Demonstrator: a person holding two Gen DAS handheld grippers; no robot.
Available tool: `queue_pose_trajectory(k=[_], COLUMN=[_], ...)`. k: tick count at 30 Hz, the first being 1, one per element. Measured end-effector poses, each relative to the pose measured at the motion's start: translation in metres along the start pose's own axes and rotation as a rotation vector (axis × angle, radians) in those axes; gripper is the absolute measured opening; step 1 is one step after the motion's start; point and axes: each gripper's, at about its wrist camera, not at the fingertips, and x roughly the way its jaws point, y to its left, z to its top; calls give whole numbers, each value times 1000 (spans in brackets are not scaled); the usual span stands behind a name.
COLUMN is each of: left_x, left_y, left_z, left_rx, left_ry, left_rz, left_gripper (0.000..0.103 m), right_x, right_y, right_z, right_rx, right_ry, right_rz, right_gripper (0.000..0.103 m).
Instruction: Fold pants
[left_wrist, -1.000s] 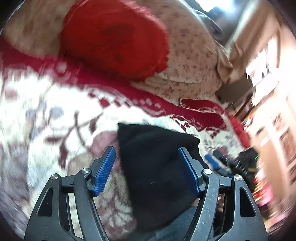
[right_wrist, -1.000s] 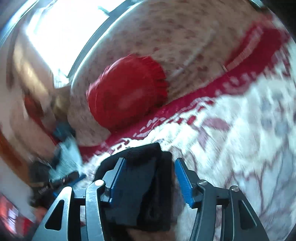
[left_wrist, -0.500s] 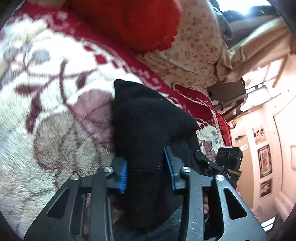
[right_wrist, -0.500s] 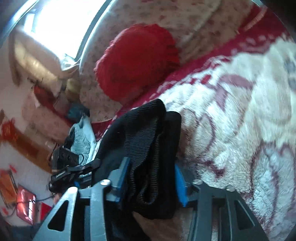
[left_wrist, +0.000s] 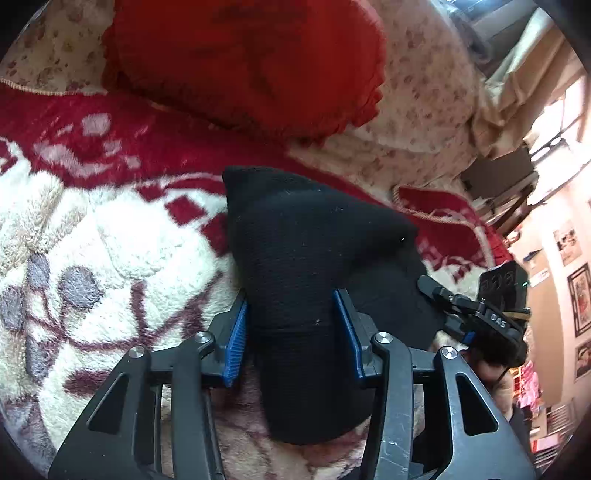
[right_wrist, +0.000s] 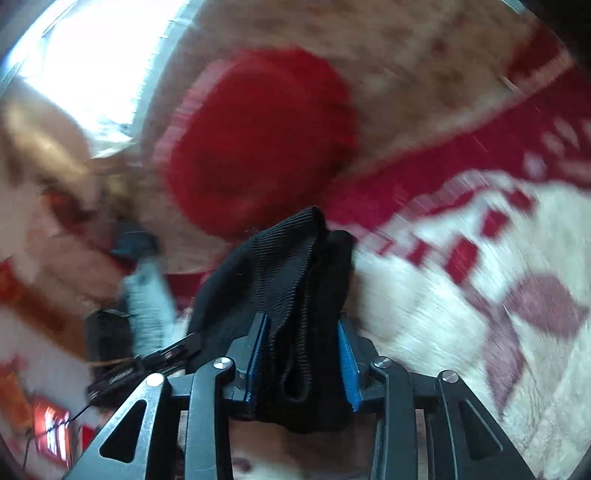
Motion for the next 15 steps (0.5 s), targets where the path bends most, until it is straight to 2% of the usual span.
queue_pose_trajectory(k=[1,3,4,6,7,8,10,11,12,13,14,15], left_x=[-4,-17,-29,-55,-62,-68,-65,-57,-45,-31,-16,-4], left_y=[-1,-2,-5,-15,-20,-28,-41,-47,-50,-52,-50,-46], left_z=[0,-2,-4,-15,-20,-28,-39,-44,-50,-55,-62,-66], left_rx=[1,21,39,64,84,121,181,203,223,241,264,267], left_ry=[-6,-34,-73,-168,-190,-211,-202,-178,-145,-112,-74,-46], left_rz=[0,20,29,22,4,-6,-24,-41,-49,-31,15,39], left_gripper=[43,43,43,43,43,42,27,23,17,16,16,10], right_x=[-6,-27,-38,-55,-59,-59,-50,-42,-30,-18,-1,5], right_y=[4,21,31,61,75,88,110,117,123,124,116,103], right_z=[-1,-5,-8,-20,-26,-34,-50,-58,-66,-70,-72,-73], right_rx=[-3,-87,-141,-307,-387,-470,-603,-657,-708,-734,-743,-740], right_ry=[-32,-117,-156,-233,-247,-240,-180,-148,-110,-73,-19,21], right_rz=[-17,-78,-104,-148,-152,-151,-118,-117,-150,-209,-314,-387], right_gripper=[37,37,37,37,37,37,36,35,35,35,35,35])
